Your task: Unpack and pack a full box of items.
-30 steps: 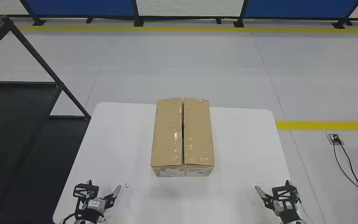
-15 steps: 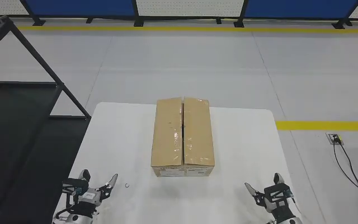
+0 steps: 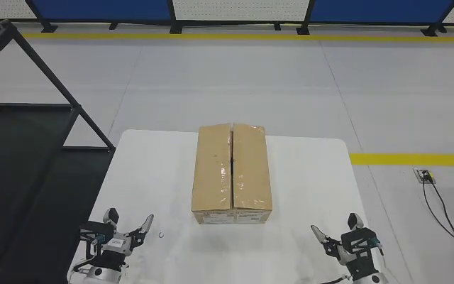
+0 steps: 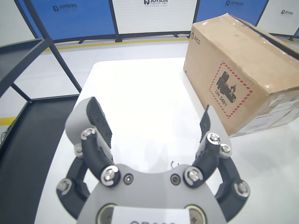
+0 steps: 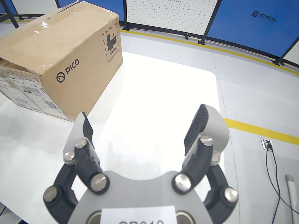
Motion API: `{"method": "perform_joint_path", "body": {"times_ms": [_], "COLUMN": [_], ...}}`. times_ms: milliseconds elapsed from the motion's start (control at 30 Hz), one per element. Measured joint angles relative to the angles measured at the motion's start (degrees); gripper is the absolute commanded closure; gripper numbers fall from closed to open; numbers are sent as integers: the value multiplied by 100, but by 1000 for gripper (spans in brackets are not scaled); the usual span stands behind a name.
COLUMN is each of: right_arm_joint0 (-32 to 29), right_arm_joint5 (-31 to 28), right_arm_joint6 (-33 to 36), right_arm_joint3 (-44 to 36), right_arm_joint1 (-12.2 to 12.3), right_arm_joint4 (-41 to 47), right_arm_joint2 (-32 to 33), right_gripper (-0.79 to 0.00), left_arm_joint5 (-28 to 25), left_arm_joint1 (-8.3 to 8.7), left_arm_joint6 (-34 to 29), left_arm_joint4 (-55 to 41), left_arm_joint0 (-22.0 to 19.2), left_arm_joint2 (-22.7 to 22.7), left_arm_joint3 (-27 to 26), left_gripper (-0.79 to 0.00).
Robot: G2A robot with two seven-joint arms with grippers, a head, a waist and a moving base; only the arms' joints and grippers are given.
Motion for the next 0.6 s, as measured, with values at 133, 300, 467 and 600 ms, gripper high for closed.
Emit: {"method": "perform_joint_path", "body": {"times_ms": [133, 300, 467, 600], "right_arm_joint0": [0, 37, 198, 319], "right_arm_joint5": [0, -50, -54, 168], "right_arm_joint6": [0, -29, -89, -151], "right_arm_joint3": [0, 2, -35, -84], "right_arm_joint1": [0, -4, -25, -55], "right_arm_joint4": [0, 4, -98, -117], "right_arm_joint2": [0, -34, -176, -254], "right_gripper": [-785, -785, -785, -785], "left_arm_joint5": [0, 1, 77, 77], "left_arm_joint1": [0, -7, -30, -49], "left_arm_joint6": [0, -56, -251, -330], "left_arm_joint4": [0, 0, 36, 94], "left_arm_joint0": [0, -74, -341, -575], "left_arm_joint2": [0, 42, 169, 310], "left_arm_joint3": [0, -16, 26, 91], "left_gripper": [-785, -785, -785, -785]}}
